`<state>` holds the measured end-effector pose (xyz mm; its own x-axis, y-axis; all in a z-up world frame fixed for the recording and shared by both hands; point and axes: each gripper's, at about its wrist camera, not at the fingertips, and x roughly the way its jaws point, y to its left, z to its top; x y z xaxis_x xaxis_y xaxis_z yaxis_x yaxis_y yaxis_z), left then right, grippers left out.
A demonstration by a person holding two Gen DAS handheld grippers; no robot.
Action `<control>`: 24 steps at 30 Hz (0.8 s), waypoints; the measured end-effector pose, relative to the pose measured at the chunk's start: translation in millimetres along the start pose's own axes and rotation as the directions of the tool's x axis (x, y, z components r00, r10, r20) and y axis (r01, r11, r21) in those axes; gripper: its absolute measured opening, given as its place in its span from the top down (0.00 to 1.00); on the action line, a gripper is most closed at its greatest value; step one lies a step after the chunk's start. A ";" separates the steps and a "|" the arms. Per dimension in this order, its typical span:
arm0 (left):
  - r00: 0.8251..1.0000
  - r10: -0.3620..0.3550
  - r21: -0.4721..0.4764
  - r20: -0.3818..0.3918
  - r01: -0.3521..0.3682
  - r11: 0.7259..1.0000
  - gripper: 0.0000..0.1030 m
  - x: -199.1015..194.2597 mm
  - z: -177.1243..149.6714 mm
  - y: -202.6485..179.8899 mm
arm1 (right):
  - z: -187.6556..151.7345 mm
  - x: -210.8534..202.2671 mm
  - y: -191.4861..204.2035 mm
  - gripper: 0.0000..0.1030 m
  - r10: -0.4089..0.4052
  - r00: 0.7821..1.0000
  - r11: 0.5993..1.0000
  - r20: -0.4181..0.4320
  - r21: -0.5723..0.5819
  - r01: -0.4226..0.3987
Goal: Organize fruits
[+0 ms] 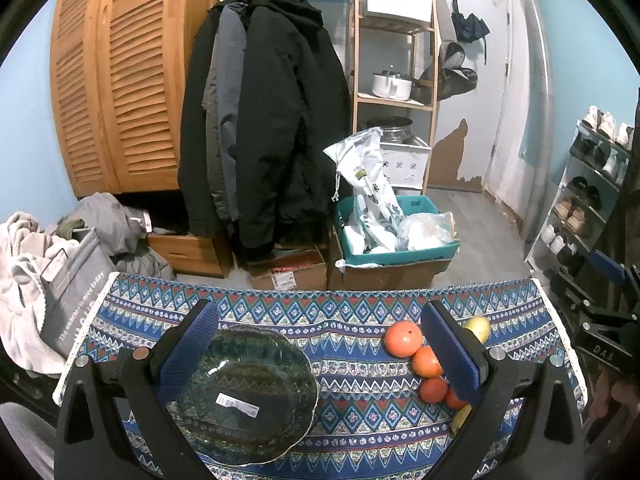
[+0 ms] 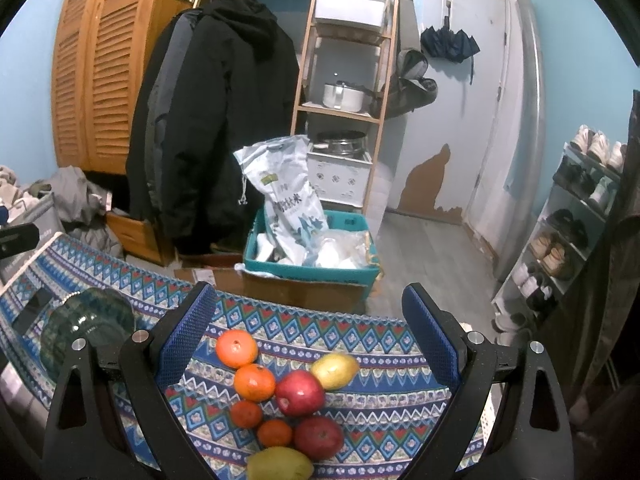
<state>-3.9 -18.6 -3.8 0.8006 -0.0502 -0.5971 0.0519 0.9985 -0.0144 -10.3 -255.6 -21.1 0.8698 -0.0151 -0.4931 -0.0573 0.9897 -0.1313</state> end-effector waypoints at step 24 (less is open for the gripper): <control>0.985 -0.030 0.095 -0.172 0.047 0.994 0.01 66.6 -34.5 -30.6 | -45.9 53.7 -29.1 0.10 -0.022 0.951 0.998 -0.308 0.041 0.037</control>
<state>27.3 -51.8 -70.8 0.6843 -0.0757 -0.7252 0.1457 0.9887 0.0343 15.6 -291.7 -83.3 0.6775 -0.0804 -0.7311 -0.0050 0.9935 -0.1139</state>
